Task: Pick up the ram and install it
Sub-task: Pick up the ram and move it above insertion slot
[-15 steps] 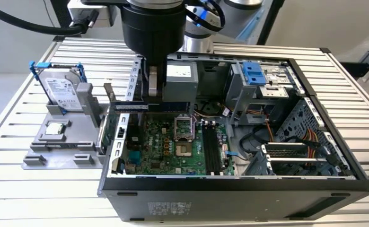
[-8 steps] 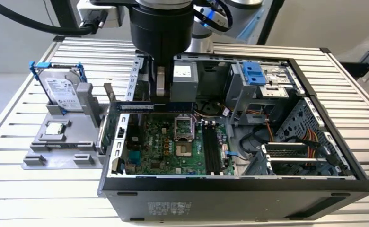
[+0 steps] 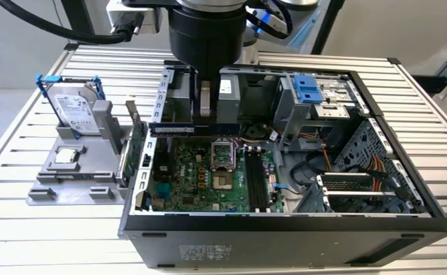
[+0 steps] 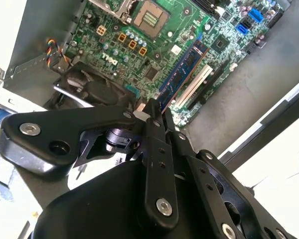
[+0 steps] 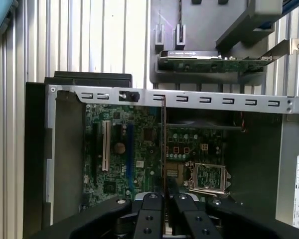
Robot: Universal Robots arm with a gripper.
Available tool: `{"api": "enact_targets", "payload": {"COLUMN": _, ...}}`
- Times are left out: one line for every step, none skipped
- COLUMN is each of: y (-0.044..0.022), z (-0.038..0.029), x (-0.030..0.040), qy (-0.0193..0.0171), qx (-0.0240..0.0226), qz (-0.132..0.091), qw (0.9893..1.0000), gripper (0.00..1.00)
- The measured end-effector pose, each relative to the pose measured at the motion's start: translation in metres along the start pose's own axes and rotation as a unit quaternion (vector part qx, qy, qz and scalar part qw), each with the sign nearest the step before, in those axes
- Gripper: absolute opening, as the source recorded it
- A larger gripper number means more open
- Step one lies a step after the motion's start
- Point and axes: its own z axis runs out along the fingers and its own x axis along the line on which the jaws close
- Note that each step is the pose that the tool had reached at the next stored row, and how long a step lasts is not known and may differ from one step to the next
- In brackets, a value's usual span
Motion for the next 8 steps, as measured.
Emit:
{"api": "enact_targets", "payload": {"y": -0.0013, "z": -0.0001, "x": 0.0000, "qy": 0.0000, "qx": 0.0000, "qz": 0.000, "qw": 1.0000, "gripper": 0.00}}
{"api": "enact_targets", "payload": {"y": -0.0027, "z": -0.0001, "x": 0.0000, "qy": 0.0000, "qx": 0.0000, "qz": 0.000, "qw": 1.0000, "gripper": 0.00}}
{"api": "enact_targets", "payload": {"y": -0.0040, "z": -0.0001, "x": 0.0000, "qy": 0.0000, "qx": 0.0000, "qz": 0.000, "qw": 1.0000, "gripper": 0.00}}
{"api": "enact_targets", "payload": {"y": -0.0055, "z": -0.0002, "x": 0.0001, "qy": 0.0000, "qx": 0.0000, "qz": 0.000, "qw": 1.0000, "gripper": 0.00}}
{"api": "enact_targets", "payload": {"y": -0.0068, "z": -0.0002, "x": 0.0001, "qy": 0.0000, "qx": 0.0000, "qz": 0.000, "qw": 1.0000, "gripper": 0.00}}
{"api": "enact_targets", "payload": {"y": -0.0081, "z": -0.0003, "x": 0.0001, "qy": 0.0000, "qx": 0.0000, "qz": 0.000, "qw": 1.0000, "gripper": 0.00}}
{"api": "enact_targets", "payload": {"y": -0.0094, "z": -0.0003, "x": 0.0001, "qy": 0.0001, "qx": 0.0000, "qz": 0.000, "qw": 1.0000, "gripper": 0.00}}
{"api": "enact_targets", "payload": {"y": -0.0106, "z": -0.0003, "x": 0.0001, "qy": 0.0000, "qx": 0.0000, "qz": 0.000, "qw": 1.0000, "gripper": 0.00}}
